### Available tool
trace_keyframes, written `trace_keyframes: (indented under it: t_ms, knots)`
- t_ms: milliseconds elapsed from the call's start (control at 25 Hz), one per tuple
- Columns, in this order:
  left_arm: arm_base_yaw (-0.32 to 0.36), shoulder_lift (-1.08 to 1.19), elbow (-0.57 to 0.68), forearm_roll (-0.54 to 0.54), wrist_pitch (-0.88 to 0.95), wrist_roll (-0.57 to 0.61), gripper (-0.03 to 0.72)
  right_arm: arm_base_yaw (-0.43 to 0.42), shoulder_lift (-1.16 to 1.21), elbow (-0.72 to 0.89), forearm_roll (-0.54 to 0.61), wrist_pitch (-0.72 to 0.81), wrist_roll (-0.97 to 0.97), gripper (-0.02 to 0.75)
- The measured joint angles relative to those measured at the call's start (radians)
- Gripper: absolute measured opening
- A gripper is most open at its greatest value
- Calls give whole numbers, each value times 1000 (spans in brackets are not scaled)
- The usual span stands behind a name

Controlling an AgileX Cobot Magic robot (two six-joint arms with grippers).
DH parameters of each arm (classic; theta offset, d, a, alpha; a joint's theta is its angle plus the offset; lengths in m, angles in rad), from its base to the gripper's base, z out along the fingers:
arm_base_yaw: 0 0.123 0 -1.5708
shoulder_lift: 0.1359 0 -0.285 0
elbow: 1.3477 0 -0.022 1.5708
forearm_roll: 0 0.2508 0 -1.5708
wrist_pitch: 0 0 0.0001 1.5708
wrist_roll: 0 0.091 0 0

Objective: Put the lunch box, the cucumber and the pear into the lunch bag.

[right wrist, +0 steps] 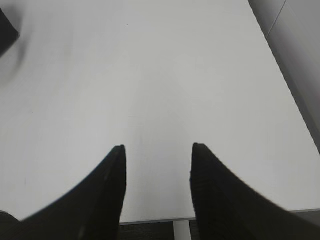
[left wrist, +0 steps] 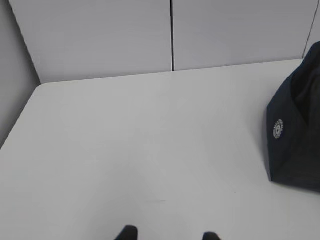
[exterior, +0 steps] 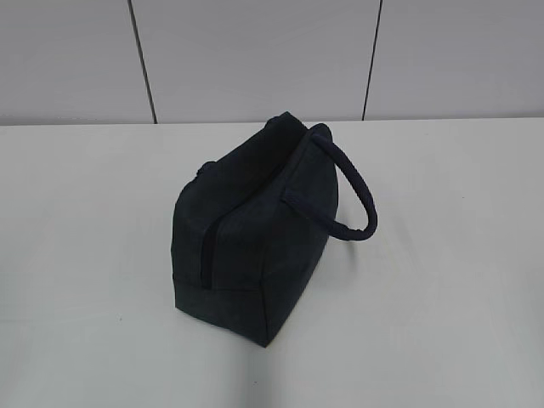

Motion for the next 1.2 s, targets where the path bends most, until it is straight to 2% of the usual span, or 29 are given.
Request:
trace_keyframes:
  t_ms: [1200]
  knots:
    - [-13,0,0,0,0,0,240,-5,0,0,38,0,3,339]
